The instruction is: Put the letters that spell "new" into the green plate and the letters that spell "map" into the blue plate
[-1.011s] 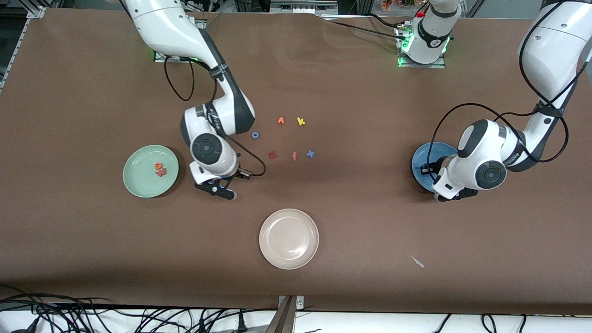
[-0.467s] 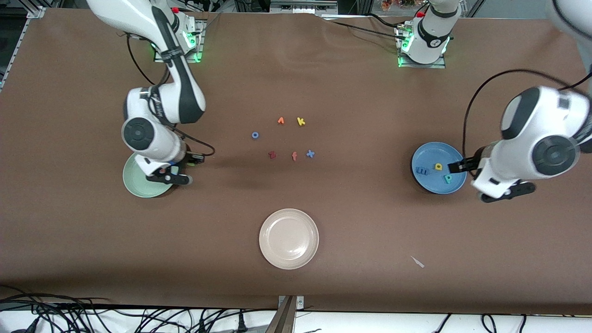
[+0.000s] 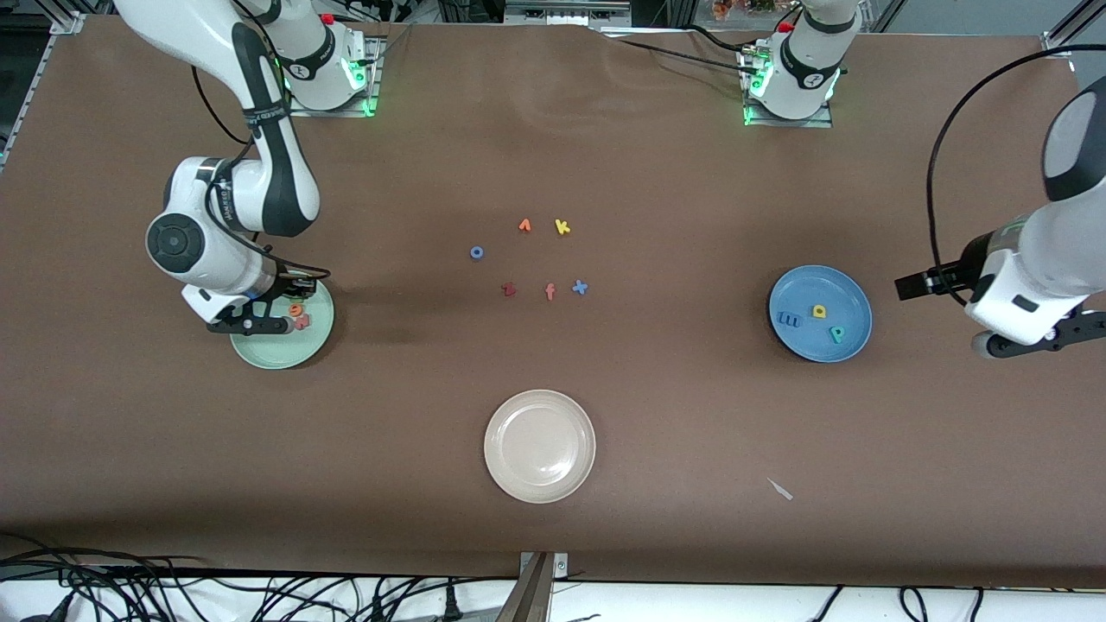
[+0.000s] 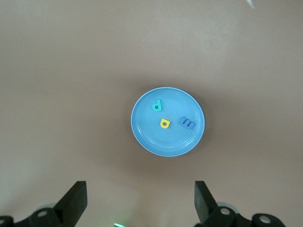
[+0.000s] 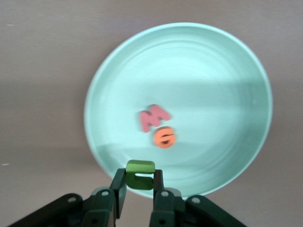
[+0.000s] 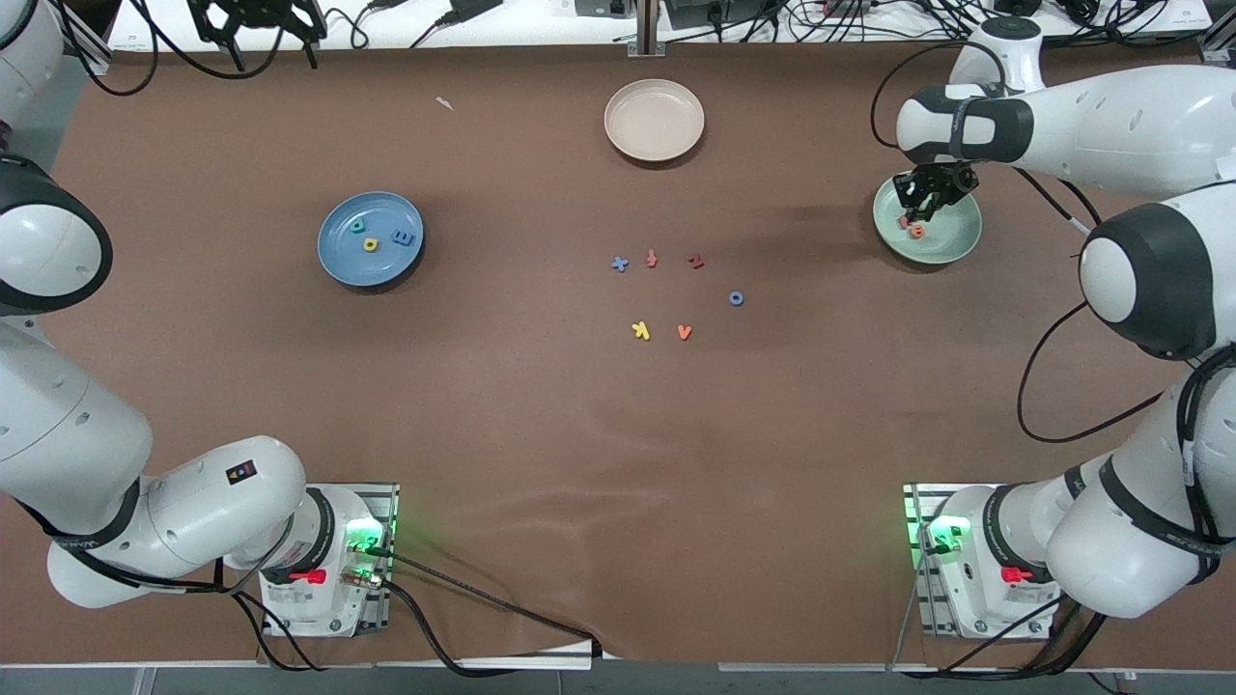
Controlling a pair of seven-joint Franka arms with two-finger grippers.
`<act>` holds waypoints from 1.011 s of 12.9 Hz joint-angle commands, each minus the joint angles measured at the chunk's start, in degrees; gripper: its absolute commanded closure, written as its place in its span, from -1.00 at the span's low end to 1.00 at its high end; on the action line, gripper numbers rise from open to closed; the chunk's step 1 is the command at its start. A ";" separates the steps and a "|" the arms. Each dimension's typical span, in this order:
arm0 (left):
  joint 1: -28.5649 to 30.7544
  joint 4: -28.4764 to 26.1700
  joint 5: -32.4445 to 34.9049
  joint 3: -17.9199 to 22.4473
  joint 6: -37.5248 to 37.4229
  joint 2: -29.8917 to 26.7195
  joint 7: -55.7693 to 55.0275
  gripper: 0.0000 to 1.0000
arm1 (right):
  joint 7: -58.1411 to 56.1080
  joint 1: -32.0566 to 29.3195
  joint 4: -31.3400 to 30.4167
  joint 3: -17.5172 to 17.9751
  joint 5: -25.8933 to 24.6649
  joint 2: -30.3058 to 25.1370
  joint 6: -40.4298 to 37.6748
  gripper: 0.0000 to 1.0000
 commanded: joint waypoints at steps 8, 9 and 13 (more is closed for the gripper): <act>-25.92 10.94 -23.70 42.02 -2.11 -4.23 18.24 -0.99 | 6.39 -0.14 12.87 2.75 1.25 1.65 -16.39 -1.00; -26.65 7.80 -23.80 42.40 1.04 -5.89 18.24 -0.99 | 8.76 0.12 13.75 3.71 1.25 1.57 -18.23 -1.00; -26.65 -11.62 -23.98 42.23 16.42 -16.96 18.24 -0.99 | 14.39 2.05 19.45 4.43 1.16 1.39 -26.23 -1.00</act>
